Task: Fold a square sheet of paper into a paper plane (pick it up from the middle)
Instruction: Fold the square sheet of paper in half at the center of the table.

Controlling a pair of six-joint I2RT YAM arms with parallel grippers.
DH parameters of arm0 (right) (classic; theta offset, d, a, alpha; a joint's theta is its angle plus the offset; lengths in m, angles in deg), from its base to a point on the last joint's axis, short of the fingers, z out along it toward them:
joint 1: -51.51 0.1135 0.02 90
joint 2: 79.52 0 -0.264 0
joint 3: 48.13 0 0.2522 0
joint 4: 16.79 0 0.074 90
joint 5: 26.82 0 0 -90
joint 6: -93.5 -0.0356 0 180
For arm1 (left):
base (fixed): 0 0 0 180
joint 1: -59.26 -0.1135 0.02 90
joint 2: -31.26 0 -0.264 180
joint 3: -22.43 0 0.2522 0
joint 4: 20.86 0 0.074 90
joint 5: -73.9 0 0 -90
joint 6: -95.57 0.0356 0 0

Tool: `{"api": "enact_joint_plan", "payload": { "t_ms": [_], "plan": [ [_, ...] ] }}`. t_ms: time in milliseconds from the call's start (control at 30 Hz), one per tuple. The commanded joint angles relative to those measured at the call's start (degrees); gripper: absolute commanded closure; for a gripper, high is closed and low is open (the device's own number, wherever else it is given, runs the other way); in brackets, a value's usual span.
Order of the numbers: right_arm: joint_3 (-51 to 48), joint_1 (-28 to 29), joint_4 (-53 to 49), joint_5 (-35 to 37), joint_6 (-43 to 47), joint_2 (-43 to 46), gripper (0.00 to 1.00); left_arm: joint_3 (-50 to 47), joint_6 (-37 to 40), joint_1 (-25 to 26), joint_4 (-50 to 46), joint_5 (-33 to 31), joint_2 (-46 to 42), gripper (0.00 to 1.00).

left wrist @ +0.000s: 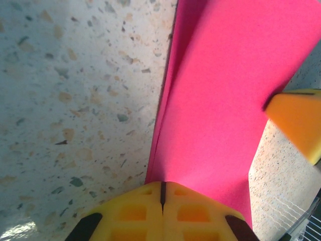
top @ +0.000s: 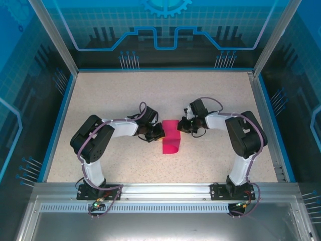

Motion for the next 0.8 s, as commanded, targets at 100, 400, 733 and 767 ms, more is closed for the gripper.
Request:
{"api": "enact_joint_plan", "payload": {
  "t_ms": [100, 400, 733, 767],
  "plan": [
    [1.0, 1.3, -0.1, 2.6, 1.8, 5.5, 0.92, -1.7, 1.6, 0.4, -8.7, -4.0, 3.2, 1.0],
    [6.0, 3.3, 1.8, -4.2, 0.2, -3.9, 0.92, -1.2, 1.9, 0.4, -9.5, -4.1, 3.2, 1.0],
    [7.2, -2.5, 1.0, 0.6, -2.0, -8.2, 0.93, -0.9, 2.5, 0.4, -10.4, -4.1, 3.4, 1.0],
    [7.0, -3.1, 1.5, 1.0, -2.5, -8.2, 0.92, -0.9, 2.5, 0.4, -10.5, -4.1, 3.4, 1.0]
  ]
}}
